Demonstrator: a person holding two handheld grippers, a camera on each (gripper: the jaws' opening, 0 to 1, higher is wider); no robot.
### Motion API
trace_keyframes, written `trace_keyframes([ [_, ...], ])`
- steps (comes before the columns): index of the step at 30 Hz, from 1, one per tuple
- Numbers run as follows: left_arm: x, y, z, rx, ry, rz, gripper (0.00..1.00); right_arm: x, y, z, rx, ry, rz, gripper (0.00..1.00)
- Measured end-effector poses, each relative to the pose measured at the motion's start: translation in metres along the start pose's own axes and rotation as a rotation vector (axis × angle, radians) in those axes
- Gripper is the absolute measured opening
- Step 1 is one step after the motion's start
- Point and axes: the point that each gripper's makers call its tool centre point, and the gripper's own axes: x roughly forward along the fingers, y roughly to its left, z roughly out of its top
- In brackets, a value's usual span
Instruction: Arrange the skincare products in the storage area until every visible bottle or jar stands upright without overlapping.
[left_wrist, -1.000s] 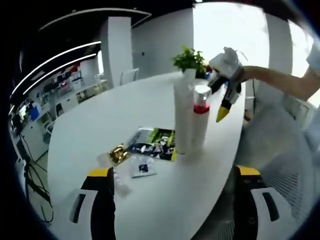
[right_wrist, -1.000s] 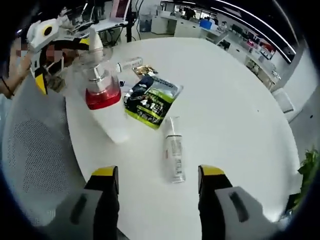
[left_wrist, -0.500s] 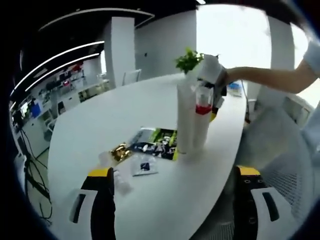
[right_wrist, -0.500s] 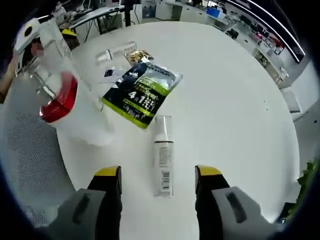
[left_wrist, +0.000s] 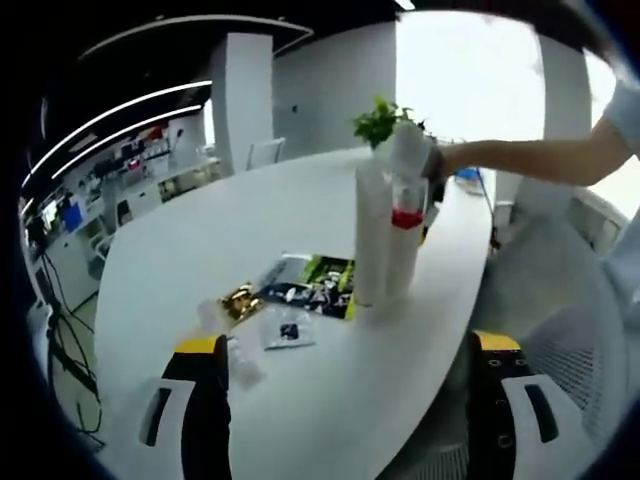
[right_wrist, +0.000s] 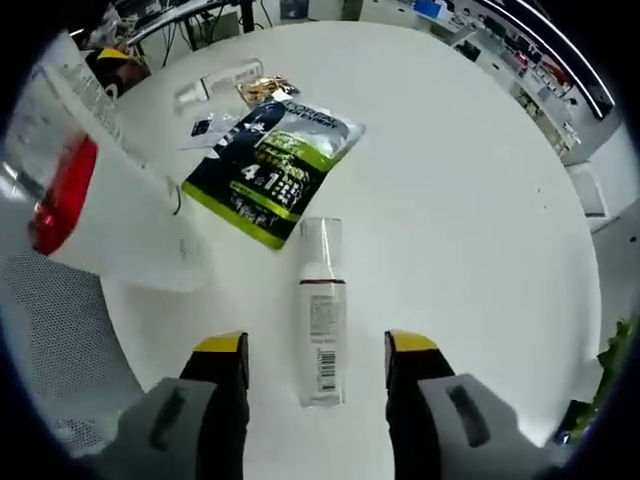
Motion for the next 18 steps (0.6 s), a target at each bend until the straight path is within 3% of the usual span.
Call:
trace_keyframes([
  [10, 0.0016, 0.0008, -0.0033, -0.006, 0.007, 0.002, 0.97, 0.0074, -0.0029, -0.0071, 0.024, 0.013, -0.007, 0.51],
  [18, 0.002, 0.0008, -0.0043, -0.014, 0.006, 0.002, 0.97, 0.0089, 0.0019, -0.0061, 0.063, 0.005, 0.044, 0.45],
])
